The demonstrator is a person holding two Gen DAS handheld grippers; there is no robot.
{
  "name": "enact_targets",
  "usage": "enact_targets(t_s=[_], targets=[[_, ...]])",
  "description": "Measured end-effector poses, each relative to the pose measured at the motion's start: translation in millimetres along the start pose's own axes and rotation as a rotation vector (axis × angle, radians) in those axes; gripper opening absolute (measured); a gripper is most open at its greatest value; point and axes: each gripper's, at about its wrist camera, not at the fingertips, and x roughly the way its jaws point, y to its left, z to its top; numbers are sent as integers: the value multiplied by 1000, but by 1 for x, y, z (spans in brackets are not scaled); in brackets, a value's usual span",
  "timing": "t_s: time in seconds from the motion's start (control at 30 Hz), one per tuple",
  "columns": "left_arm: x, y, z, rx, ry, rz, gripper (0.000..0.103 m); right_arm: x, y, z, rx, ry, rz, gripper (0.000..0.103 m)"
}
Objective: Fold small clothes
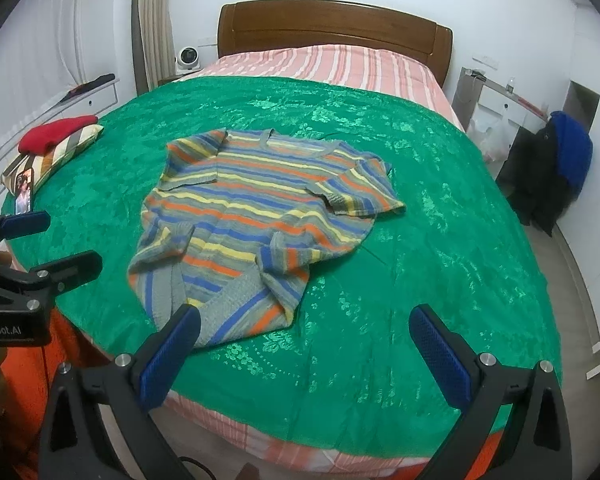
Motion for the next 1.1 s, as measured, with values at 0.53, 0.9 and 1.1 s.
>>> enact_targets(t_s=[0.53, 0.9, 1.1], targets=[[-1, -6, 0, 35, -17, 25, 103, 5, 3, 1, -1, 14, -4, 103], [2, -5, -3, 37, -7, 28, 103, 9, 3, -1, 5, 27, -8, 103], [2, -5, -4, 38, -7, 26, 103, 9, 2, -2, 7, 29, -9, 103]])
